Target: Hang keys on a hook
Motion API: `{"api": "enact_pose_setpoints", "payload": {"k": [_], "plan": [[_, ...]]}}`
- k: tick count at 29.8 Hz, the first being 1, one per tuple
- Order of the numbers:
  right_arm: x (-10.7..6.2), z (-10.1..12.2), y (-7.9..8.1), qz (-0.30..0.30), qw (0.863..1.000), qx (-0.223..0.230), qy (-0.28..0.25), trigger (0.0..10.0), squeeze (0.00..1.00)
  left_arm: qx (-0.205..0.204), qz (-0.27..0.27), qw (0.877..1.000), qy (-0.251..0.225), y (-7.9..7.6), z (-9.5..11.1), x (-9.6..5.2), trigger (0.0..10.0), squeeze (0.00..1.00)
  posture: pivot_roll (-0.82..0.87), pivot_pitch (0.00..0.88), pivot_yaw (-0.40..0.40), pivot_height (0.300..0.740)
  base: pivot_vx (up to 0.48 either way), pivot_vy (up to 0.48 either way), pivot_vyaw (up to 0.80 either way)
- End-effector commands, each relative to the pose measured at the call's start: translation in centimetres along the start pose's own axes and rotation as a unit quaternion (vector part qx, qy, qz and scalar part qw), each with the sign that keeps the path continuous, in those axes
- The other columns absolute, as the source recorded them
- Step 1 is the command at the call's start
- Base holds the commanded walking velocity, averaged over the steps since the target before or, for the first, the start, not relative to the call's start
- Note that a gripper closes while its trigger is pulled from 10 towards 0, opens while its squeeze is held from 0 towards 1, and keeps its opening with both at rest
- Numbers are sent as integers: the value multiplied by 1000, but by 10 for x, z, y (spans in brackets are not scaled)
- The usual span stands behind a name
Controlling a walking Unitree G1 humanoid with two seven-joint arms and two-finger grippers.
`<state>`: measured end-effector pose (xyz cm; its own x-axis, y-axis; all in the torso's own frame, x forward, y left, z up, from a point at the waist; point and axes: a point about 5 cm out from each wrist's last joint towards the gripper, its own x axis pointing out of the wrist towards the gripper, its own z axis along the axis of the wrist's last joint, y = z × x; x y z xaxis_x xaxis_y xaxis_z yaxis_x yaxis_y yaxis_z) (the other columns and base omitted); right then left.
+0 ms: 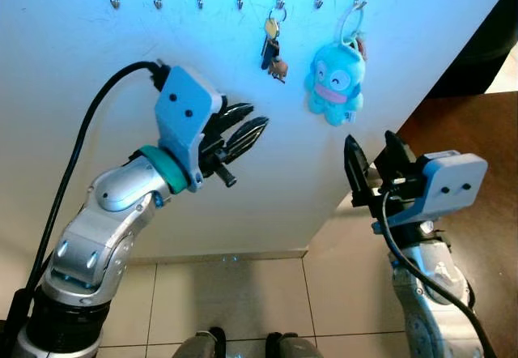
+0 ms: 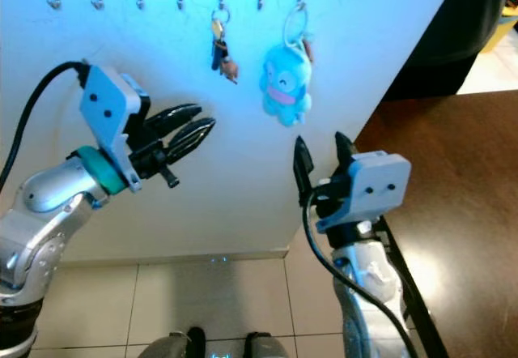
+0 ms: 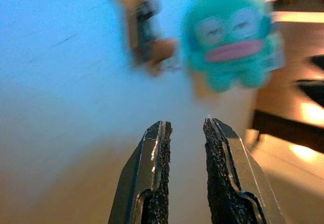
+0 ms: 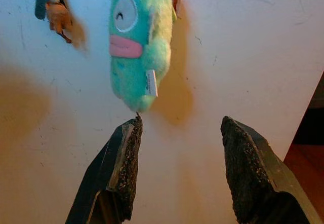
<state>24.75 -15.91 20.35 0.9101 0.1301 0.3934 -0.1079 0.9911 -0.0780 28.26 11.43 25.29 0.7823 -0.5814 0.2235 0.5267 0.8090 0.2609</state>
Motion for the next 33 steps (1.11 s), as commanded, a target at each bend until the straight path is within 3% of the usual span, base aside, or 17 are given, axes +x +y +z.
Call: {"api": "enact_pose_setpoints", "payload": {"k": [1, 2, 6, 8, 9, 10, 12, 14, 18, 20, 23, 27, 33], "plan": [[-4, 2, 2, -3, 1000, -3, -5, 10000, 0, 17, 42, 999, 9, 6, -5, -7, 10000, 0, -73, 112, 63, 740, 0, 0, 0], [-9, 2, 2, -2, 1000, -10, -1, 10000, 0, 40, 80, 996, 25, 9, -12, -15, 10000, 0, -72, 111, 65, 740, 0, 0, 0], [-21, -2, 2, 7, 1000, -26, 13, 10000, 0, 78, 133, 987, 55, 13, -21, -30, 10000, 0, -73, 117, 72, 740, 0, 0, 0], [-21, -2, 2, 7, 1000, -26, 13, 10000, 0, 78, 133, 987, 55, 13, -21, -30, 10000, 0, -73, 117, 72, 740, 0, 0, 0], [-24, -6, 3, 16, 999, -32, 22, 10000, 0, 96, 168, 978, 77, 16, -28, -38, 10000, 0, -69, 120, 78, 740, 0, 0, 0], [-24, -6, 3, 16, 999, -32, 22, 10000, 0, 96, 168, 978, 77, 16, -28, -38, 10000, 0, -69, 120, 78, 740, 0, 0, 0], [-21, -18, 10, 33, 998, -26, 35, 10000, 0, 96, 237, 959, 121, 19, -43, -52, 10000, 0, -44, 116, 59, 740, 0, 0, 0], [-21, -18, 10, 33, 998, -26, 35, 10000, 0, 96, 237, 959, 121, 19, -43, -52, 10000, 0, -44, 116, 59, 740, 0, 0, 0], [-9, -28, 14, 48, 998, -15, 38, 10000, 0, 76, 306, 941, 119, 20, -46, -64, 10000, 0, -11, 125, 40, 740, 0, 0, 0], [-9, -28, 14, 48, 998, -15, 38, 10000, 0, 76, 306, 941, 119, 20, -46, -64, 10000, 0, -11, 125, 40, 740, 0, 0, 0], [-6, -30, 13, 38, 998, -13, 38, 10000, 0, 89, 359, 922, 115, 20, -49, -72, 10000, 0, -20, 109, 44, 740, 0, 0, 0], [-5, -30, 19, 32, 999, -3, 30, 10000, 0, 77, 390, 914, 85, 16, -51, -67, 10000, 0, -31, 94, 64, 740, 0, 0, 0], [-9, -33, 23, 17, 998, 42, 41, 10000, 0, 100, 399, 911, 31, 24, -38, -47, 10000, 0, -51, 85, 70, 740, 0, 0, 0]]}}
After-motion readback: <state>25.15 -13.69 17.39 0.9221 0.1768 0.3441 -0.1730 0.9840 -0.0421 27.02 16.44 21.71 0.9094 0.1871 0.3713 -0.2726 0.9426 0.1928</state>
